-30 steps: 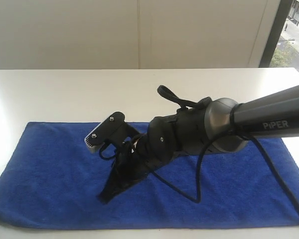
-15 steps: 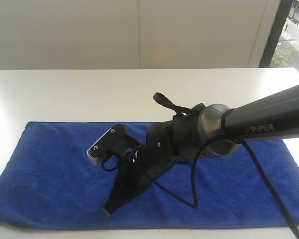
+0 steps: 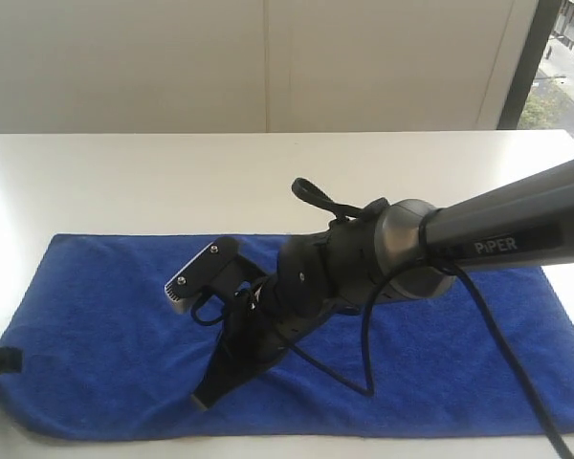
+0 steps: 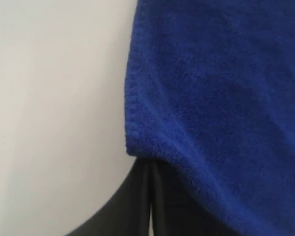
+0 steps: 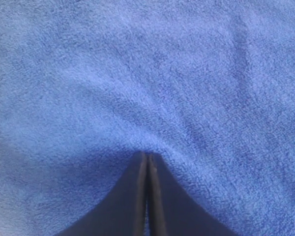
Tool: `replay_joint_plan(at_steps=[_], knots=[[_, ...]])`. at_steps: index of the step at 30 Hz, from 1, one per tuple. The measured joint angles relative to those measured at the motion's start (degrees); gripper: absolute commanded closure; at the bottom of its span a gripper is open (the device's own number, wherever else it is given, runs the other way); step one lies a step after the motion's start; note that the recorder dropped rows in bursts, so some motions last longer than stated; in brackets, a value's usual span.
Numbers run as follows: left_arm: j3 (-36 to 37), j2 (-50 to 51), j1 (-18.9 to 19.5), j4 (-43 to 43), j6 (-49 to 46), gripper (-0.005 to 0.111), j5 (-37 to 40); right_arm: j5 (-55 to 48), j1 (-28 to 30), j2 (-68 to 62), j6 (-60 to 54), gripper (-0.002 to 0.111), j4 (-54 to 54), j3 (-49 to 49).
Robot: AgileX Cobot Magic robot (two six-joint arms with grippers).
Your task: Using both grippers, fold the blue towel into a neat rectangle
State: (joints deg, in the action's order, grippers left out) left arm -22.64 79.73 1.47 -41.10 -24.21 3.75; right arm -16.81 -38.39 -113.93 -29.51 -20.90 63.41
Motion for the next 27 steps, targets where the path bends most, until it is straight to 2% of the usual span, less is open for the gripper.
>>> replay_joint_plan(at_steps=[5, 10, 18, 22, 27], knots=[[-3.91, 0.06, -1.85, -2.14, 0.00, 0.107, 0.16, -0.21, 0.00, 0.00, 0.00, 0.108, -0.12, 0.00], [-5.85, 0.14, -2.01, -2.60, 0.00, 0.107, 0.55, -0.21, 0.00, 0.00, 0.00, 0.108, -0.12, 0.00], [-6.36, 6.36, -2.01, -5.03, 0.00, 0.107, -1.24, -0.21, 0.00, 0.00, 0.00, 0.108, -0.12, 0.00], [-9.82, 6.65, -2.16, -5.61, 0.00, 0.107, 0.65, -0.21, 0.00, 0.00, 0.00, 0.108, -0.12, 0.00], [-12.63, 7.53, -6.57, -5.75, -1.07, 0.107, 0.39, -0.23, 0.00, 0.00, 0.00, 0.108, -0.12, 0.00]])
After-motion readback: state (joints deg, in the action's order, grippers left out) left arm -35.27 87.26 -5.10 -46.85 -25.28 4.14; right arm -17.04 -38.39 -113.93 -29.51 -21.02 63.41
